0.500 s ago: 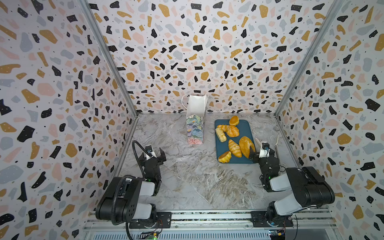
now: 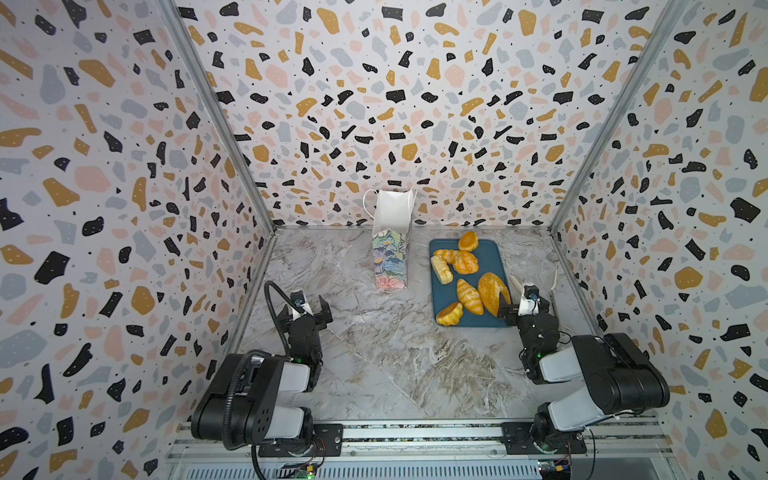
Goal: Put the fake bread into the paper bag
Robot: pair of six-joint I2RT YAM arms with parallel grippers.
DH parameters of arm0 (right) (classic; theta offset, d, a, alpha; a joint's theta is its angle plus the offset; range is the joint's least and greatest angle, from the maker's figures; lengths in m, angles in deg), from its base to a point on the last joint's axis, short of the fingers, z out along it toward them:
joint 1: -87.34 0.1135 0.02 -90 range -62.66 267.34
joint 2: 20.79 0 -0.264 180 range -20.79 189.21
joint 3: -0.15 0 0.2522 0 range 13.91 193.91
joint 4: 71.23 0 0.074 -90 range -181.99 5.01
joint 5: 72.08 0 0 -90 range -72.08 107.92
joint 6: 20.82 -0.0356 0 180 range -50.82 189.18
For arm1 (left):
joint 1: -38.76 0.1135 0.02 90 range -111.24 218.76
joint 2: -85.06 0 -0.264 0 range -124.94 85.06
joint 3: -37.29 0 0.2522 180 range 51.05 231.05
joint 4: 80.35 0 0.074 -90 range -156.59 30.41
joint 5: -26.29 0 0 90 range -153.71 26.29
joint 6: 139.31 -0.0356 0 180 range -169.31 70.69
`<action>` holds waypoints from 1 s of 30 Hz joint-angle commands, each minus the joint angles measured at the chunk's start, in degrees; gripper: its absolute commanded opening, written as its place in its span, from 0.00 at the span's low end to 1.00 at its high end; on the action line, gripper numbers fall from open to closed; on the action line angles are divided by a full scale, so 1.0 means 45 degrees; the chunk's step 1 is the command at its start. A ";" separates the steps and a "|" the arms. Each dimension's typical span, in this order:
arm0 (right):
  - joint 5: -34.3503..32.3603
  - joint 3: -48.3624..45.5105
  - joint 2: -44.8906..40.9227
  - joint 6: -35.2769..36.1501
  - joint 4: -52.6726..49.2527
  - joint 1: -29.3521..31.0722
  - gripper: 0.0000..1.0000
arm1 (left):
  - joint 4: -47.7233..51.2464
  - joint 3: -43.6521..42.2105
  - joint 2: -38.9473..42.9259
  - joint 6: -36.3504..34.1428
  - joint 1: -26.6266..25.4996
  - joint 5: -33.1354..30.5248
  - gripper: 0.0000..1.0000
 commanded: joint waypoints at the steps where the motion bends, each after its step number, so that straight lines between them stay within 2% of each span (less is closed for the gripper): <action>1: 0.0077 0.0132 -0.0124 -0.0133 0.0070 -0.0021 0.99 | -0.0455 0.0319 0.0060 -0.0141 -0.0062 -0.0212 0.99; 18: 0.0155 0.0137 -0.0140 -0.0162 0.0054 -0.0091 0.99 | -0.0462 0.0319 0.0092 -0.0147 -0.0058 -0.0198 0.99; 27: -0.0262 -0.0103 -0.0202 0.0149 0.0497 0.0240 0.99 | -0.0520 0.0263 0.0109 -0.0148 -0.0058 -0.0244 0.99; 30: -0.0194 -0.0309 -0.0262 0.0187 0.0811 0.0270 0.99 | -0.0495 0.0241 0.0238 0.0061 -0.0058 -0.0660 0.99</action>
